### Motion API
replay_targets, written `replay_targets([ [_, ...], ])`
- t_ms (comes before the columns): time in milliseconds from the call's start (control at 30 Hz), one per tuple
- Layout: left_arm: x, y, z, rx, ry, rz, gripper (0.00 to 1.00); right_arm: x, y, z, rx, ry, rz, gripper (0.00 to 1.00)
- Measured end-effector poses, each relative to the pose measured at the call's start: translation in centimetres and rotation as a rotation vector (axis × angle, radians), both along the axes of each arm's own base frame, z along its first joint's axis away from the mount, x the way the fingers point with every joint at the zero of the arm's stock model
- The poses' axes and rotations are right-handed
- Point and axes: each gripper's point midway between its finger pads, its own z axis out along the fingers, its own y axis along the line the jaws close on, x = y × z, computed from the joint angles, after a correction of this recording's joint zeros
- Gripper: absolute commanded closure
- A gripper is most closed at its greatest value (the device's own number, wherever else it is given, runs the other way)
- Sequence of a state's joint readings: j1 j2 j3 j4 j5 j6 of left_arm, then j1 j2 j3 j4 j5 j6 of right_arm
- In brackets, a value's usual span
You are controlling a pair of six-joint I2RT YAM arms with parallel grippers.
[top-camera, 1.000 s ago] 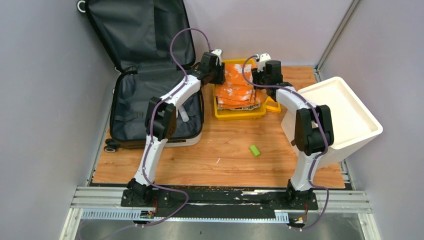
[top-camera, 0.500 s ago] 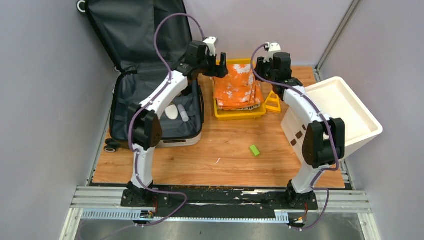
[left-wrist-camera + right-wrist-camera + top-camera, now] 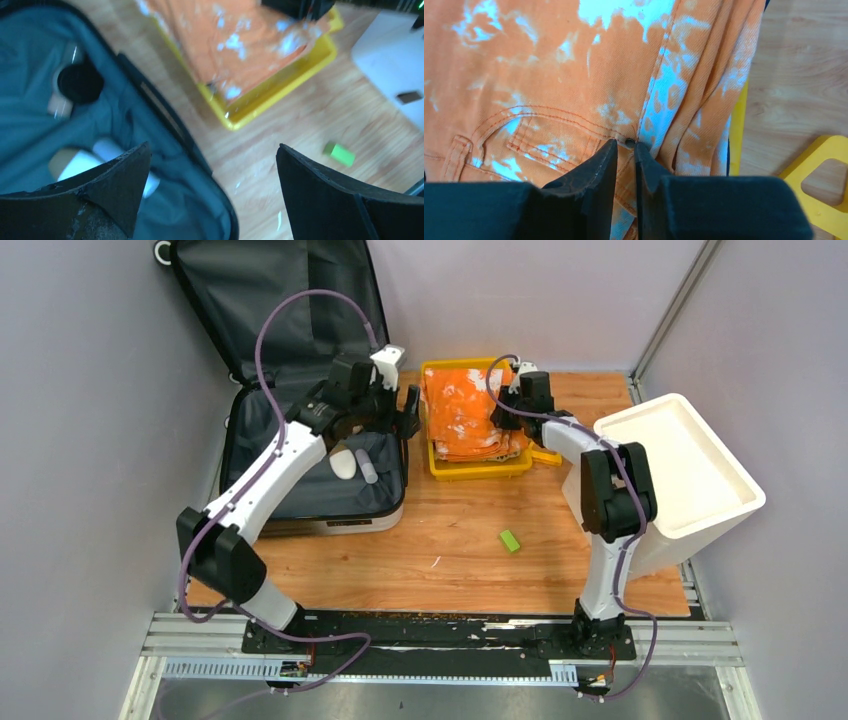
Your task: Open, take out, and arrange the luggage
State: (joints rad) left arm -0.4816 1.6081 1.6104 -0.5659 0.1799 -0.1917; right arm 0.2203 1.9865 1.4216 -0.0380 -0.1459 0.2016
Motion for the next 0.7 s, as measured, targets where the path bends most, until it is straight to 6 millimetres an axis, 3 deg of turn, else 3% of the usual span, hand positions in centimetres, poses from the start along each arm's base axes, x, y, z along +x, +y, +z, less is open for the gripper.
replay_targets([
  [100,-2.4,2.3,-1.8,0.071,0.019,0.018,0.00,0.0,-0.1,-0.9,-0.003,0.035,-0.017,0.79],
  [200,-4.5,4.1,-2.6,0.114,0.018,0.027,0.00,0.1,-0.4,0.6,-0.014,0.031,-0.034,0.71],
  [300,-6.6,5.7,-2.7,0.139,-0.001,0.027,0.00,-1.6,-1.5,2.8,-0.045,0.055,-0.070,0.65],
  [400,-8.3,7.3,-3.0,0.168,-0.033,0.037,0.00,-4.3,-3.3,7.1,-0.074,0.044,-0.134,0.61],
  [567,-10.4,9.5,-4.7,0.222,-0.048,0.053,0.00,-11.4,-6.9,16.3,-0.085,-0.051,-0.251,0.51],
  [700,-11.4,9.5,-4.9,0.184,-0.056,0.052,0.00,-16.3,-8.7,19.8,-0.104,-0.086,-0.272,0.42],
])
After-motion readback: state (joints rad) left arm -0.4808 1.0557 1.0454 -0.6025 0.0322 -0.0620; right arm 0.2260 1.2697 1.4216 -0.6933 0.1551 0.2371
